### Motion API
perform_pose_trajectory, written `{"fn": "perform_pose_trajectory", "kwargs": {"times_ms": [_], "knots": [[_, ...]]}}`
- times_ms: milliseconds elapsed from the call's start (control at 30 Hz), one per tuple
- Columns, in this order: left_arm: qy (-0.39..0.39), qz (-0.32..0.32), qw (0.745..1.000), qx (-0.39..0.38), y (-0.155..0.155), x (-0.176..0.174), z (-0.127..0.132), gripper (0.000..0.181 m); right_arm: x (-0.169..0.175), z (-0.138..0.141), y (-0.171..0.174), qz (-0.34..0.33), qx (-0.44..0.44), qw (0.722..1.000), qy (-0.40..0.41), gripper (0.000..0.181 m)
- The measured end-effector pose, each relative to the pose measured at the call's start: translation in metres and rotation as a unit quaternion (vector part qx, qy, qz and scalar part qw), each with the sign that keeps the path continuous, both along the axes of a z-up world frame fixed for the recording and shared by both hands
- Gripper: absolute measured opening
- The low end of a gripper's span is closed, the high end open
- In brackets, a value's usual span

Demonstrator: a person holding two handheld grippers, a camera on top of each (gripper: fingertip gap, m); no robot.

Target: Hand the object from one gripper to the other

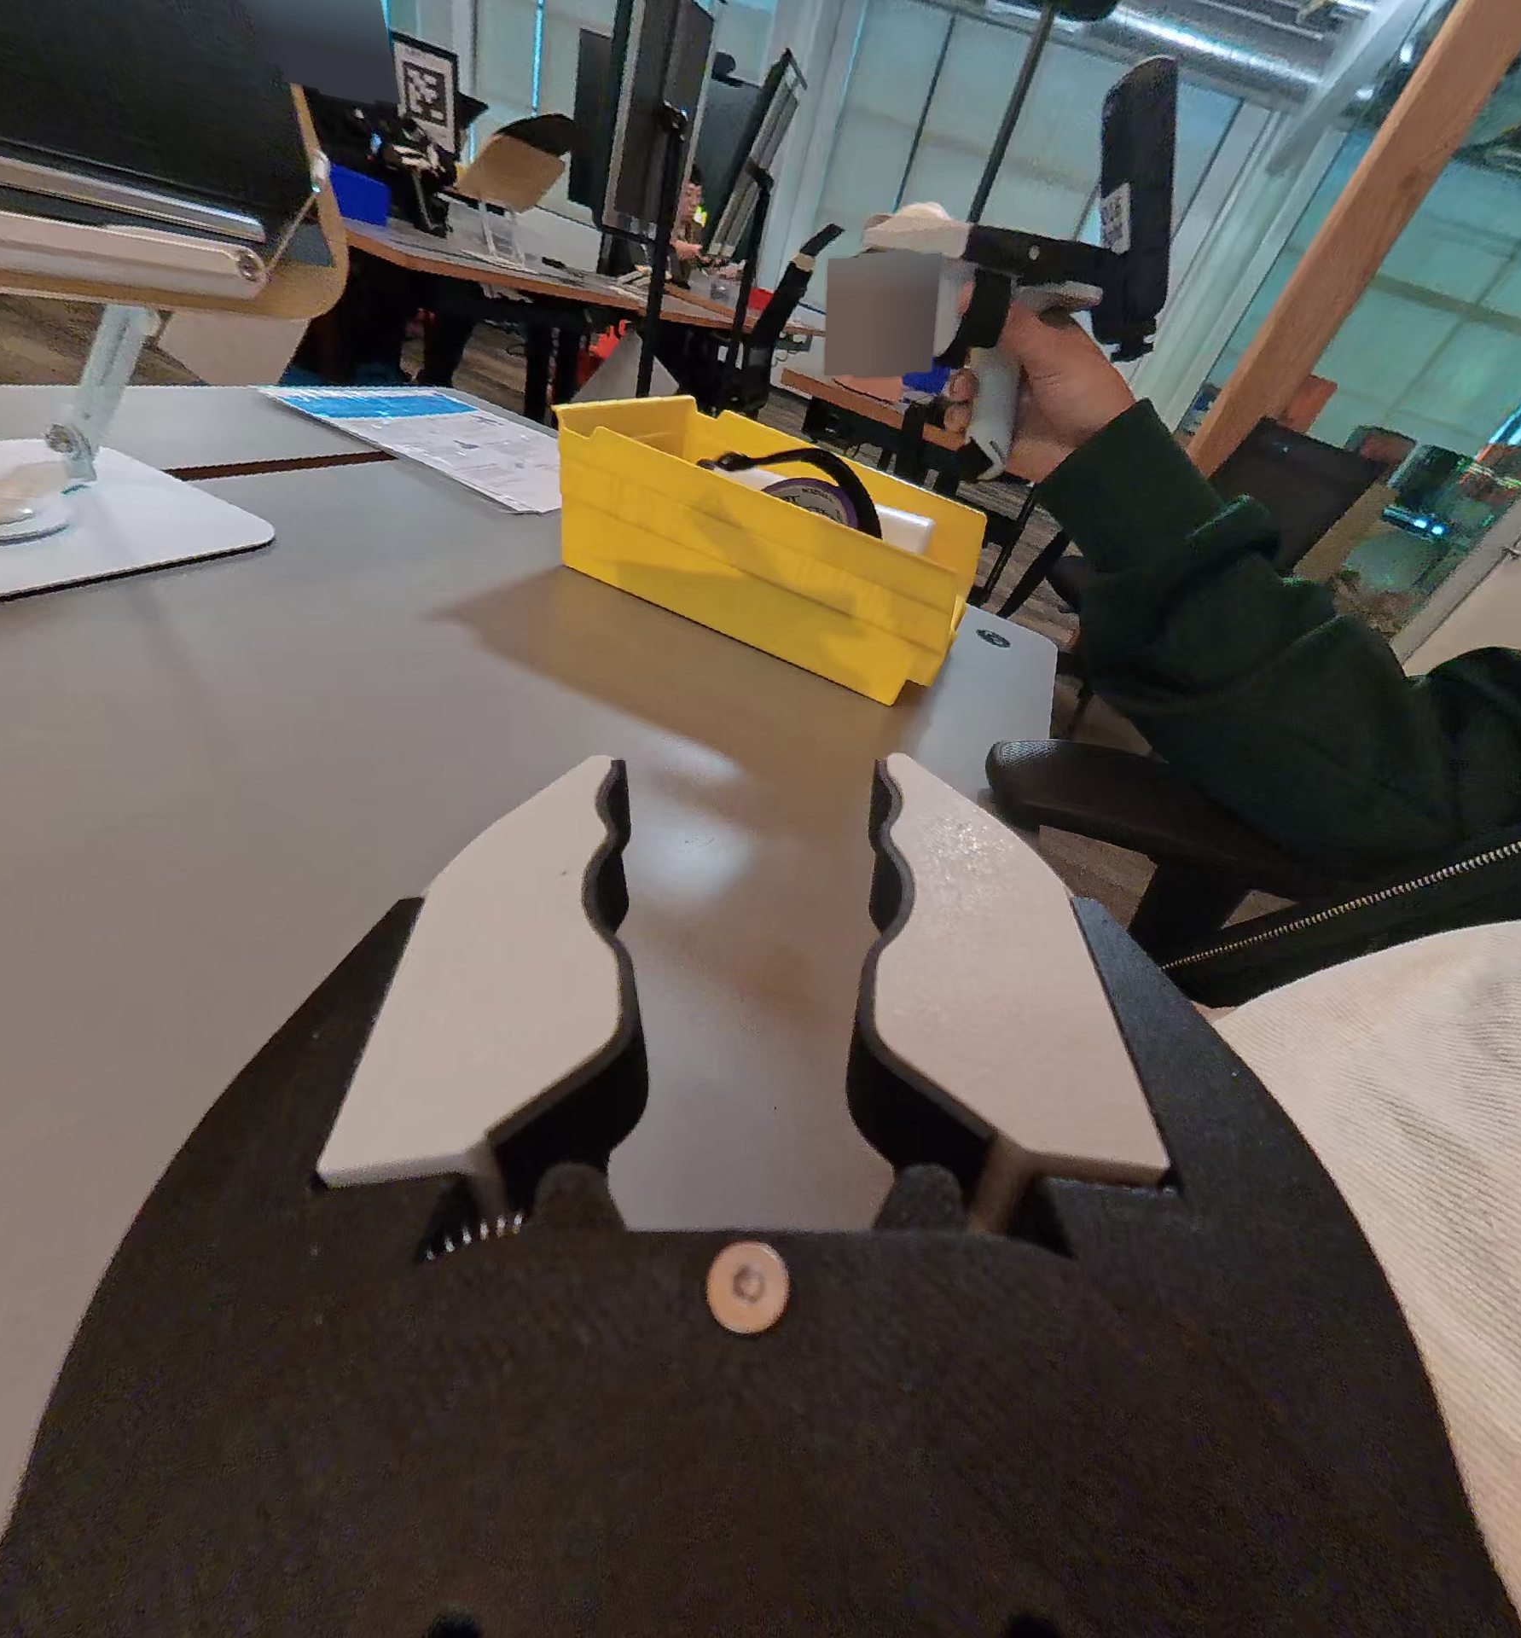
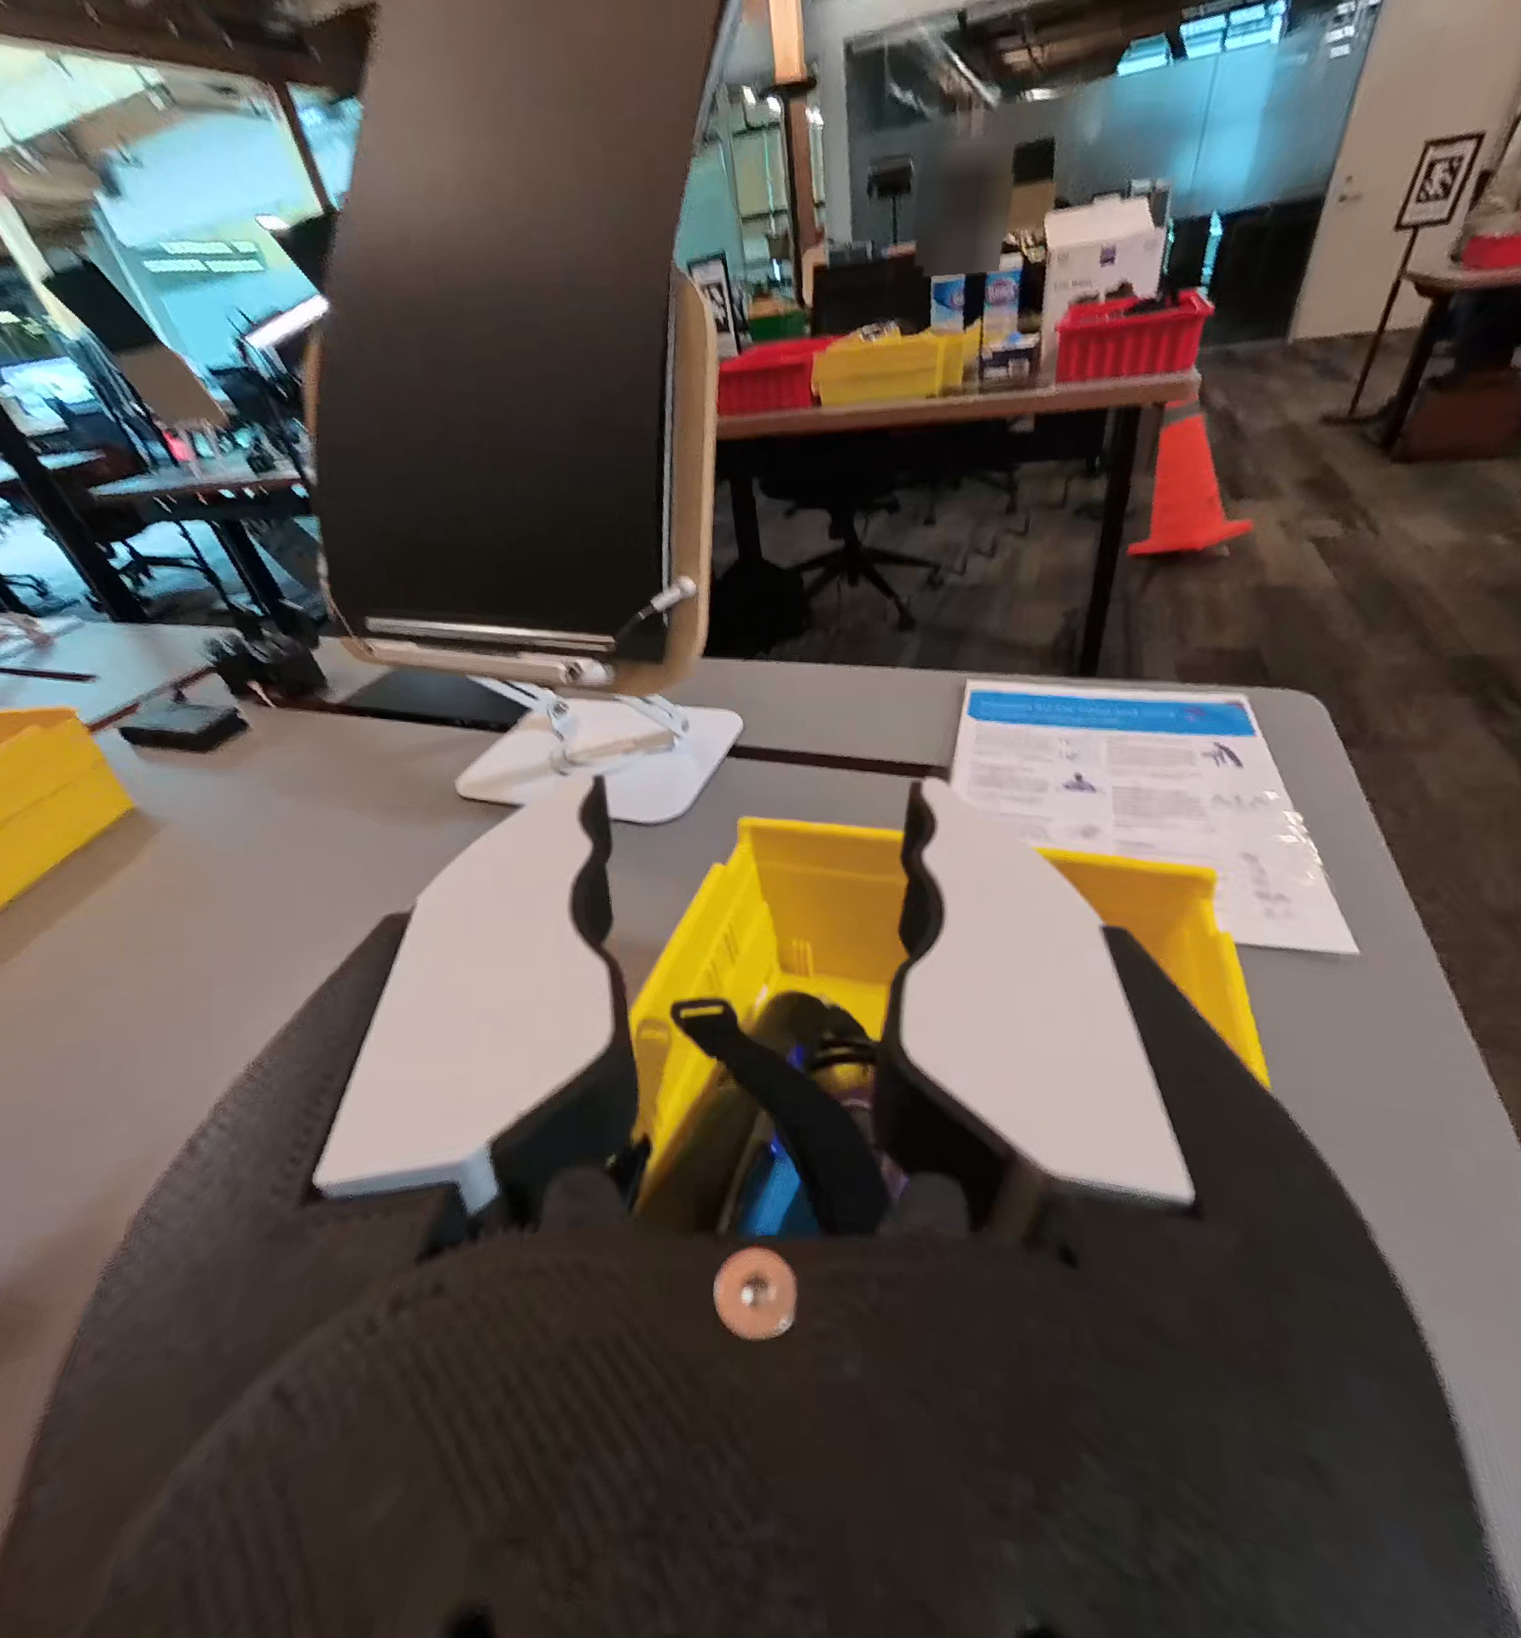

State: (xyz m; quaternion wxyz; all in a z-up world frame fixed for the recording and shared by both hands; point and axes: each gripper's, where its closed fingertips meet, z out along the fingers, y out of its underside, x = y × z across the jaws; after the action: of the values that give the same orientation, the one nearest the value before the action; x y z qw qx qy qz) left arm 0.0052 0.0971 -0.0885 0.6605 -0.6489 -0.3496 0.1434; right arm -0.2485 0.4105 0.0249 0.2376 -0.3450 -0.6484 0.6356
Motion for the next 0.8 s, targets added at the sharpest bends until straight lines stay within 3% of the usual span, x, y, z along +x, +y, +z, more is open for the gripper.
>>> {"fn": "perform_pose_trajectory", "kwargs": {"times_ms": [267, 533, 600, 700, 800], "knots": [[0.006, 0.042, 0.999, -0.011, -0.025, -0.004, 0.007, 0.051, 0.042, 0.054, -0.023, 0.073, -0.068, 0.993, 0.061, 0.056], [-0.005, 0.100, 0.994, -0.030, -0.076, -0.020, 0.027, 0.048, 0.098, 0.061, -0.074, 0.155, -0.060, 0.983, 0.074, 0.053], [-0.012, 0.124, 0.990, -0.063, -0.102, -0.023, 0.035, 0.044, 0.120, 0.064, -0.092, 0.190, -0.079, 0.976, 0.075, 0.050], [-0.054, 0.193, 0.972, -0.124, -0.169, -0.020, 0.046, 0.042, 0.158, 0.061, -0.125, 0.259, -0.115, 0.957, 0.067, 0.048], [-0.087, 0.321, 0.914, -0.231, -0.264, 0.001, 0.049, 0.039, 0.182, 0.040, -0.153, 0.297, -0.145, 0.943, 0.045, 0.042]]}}
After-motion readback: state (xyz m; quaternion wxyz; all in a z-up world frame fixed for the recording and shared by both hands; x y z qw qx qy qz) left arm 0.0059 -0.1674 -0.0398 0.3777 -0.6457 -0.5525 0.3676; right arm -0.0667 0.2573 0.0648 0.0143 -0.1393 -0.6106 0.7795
